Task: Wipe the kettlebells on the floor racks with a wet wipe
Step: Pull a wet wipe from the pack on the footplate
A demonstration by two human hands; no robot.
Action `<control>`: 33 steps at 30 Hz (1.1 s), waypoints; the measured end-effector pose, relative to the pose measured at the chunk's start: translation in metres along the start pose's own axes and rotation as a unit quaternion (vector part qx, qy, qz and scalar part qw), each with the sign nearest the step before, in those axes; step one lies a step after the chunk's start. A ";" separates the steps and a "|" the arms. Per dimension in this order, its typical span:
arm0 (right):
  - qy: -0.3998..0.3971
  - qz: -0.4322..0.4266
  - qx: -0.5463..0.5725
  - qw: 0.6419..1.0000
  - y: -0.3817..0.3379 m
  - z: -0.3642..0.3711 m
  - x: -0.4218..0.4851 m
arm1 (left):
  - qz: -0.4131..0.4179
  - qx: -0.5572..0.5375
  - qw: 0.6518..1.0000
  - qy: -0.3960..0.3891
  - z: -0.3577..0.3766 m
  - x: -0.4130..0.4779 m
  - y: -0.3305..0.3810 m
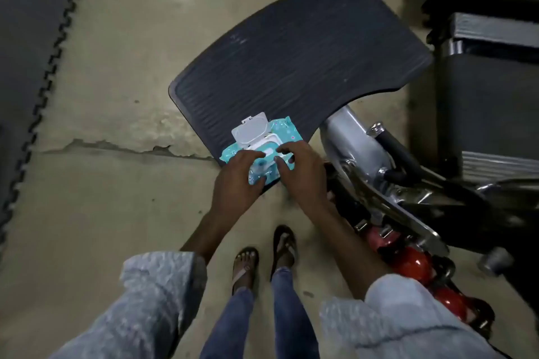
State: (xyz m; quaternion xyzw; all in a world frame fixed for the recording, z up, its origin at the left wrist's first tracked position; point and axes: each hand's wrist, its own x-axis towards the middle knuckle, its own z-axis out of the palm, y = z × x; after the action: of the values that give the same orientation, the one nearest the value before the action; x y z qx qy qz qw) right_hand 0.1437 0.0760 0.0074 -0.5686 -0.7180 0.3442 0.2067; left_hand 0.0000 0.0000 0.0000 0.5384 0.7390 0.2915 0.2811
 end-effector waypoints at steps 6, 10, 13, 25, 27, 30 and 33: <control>-0.006 -0.019 -0.037 0.999 0.014 0.031 0.018 | 0.003 0.022 0.999 0.026 0.018 0.030 -0.008; 0.001 -0.035 -0.046 0.998 0.020 0.038 0.018 | 0.000 0.006 0.999 0.036 0.024 0.032 -0.009; -0.007 -0.047 -0.048 0.998 0.020 0.038 0.021 | -0.009 -0.009 0.999 0.035 0.025 0.033 -0.010; -0.097 0.015 -0.148 0.984 -0.008 0.037 0.021 | -0.012 -0.005 0.999 0.039 0.023 0.033 -0.007; -0.118 0.028 -0.154 0.981 -0.014 0.033 0.019 | -0.006 0.002 0.999 0.048 0.023 0.033 -0.007; -0.148 0.045 -0.097 0.983 -0.016 0.027 0.018 | -0.007 0.003 0.999 0.050 0.021 0.032 -0.005; -0.148 0.066 -0.012 0.987 -0.012 0.020 0.014 | -0.021 0.015 0.999 0.043 0.022 0.032 -0.005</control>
State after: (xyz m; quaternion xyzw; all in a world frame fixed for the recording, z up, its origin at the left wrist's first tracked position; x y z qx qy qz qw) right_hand 0.1183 0.0829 0.0014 -0.5603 -0.7053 0.4289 0.0681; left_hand 0.0043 0.0322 -0.0220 0.5139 0.7660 0.2968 0.2470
